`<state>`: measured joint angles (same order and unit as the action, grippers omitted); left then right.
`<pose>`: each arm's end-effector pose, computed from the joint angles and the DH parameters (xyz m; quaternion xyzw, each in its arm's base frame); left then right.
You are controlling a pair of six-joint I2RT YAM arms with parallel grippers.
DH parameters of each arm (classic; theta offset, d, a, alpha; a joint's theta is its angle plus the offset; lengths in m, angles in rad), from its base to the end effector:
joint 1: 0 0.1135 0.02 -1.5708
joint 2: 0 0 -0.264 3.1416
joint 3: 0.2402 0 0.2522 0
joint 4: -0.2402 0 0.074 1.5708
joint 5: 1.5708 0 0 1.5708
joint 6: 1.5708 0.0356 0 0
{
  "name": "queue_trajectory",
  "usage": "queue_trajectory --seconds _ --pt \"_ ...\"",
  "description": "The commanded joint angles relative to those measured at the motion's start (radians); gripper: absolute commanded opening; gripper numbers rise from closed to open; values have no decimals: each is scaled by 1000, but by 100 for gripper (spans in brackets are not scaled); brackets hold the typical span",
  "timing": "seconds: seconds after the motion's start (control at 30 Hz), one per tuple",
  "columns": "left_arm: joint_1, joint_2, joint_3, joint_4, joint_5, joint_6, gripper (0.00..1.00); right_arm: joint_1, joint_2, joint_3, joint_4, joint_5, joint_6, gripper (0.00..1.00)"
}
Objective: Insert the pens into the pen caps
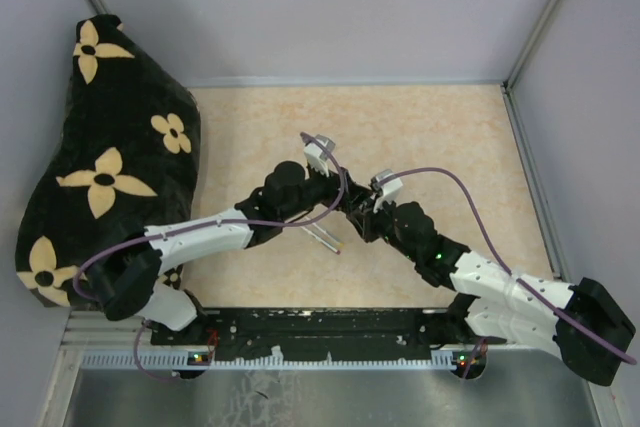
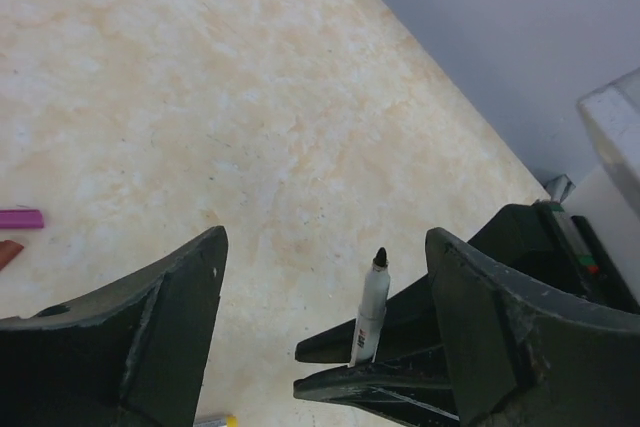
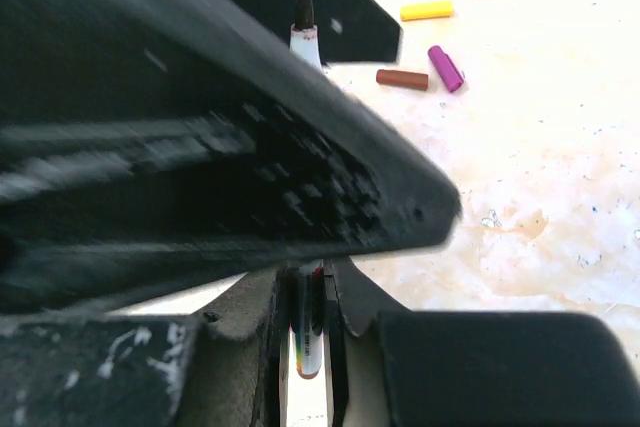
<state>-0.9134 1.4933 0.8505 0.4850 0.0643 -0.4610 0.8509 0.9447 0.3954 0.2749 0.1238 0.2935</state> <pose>0.2058 -0.2704 0.2607 0.1908 0.7362 -0.4305 0.4861 0.1423 0.1556 0.2211 -0.1830 0.7752 0.2848 0.5333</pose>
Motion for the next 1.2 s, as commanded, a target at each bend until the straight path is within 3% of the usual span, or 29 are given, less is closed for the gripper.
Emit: queue_trajectory --seconds 0.0,0.2,0.37,0.47,0.63,0.97,1.17 --pt "13 -109 11 -41 -133 51 87 0 4 22 30 29 23 0" --pt "65 -229 -5 -148 -228 102 94 -51 -7 -10 31 -11 51 0" --pt "189 -249 -21 -208 -169 113 100 -70 -44 -28 40 -33 44 0" --pt "255 -179 21 -263 -120 134 100 -70 -63 -30 33 -39 37 0" --pt "268 5 189 -393 -125 248 99 -71 -98 -34 27 -45 33 0" --pt "273 258 418 -530 -293 386 92 -72 -197 -19 -53 -41 24 0" --pt "290 361 491 -570 -235 409 87 -72 -238 -15 -87 -32 16 0"
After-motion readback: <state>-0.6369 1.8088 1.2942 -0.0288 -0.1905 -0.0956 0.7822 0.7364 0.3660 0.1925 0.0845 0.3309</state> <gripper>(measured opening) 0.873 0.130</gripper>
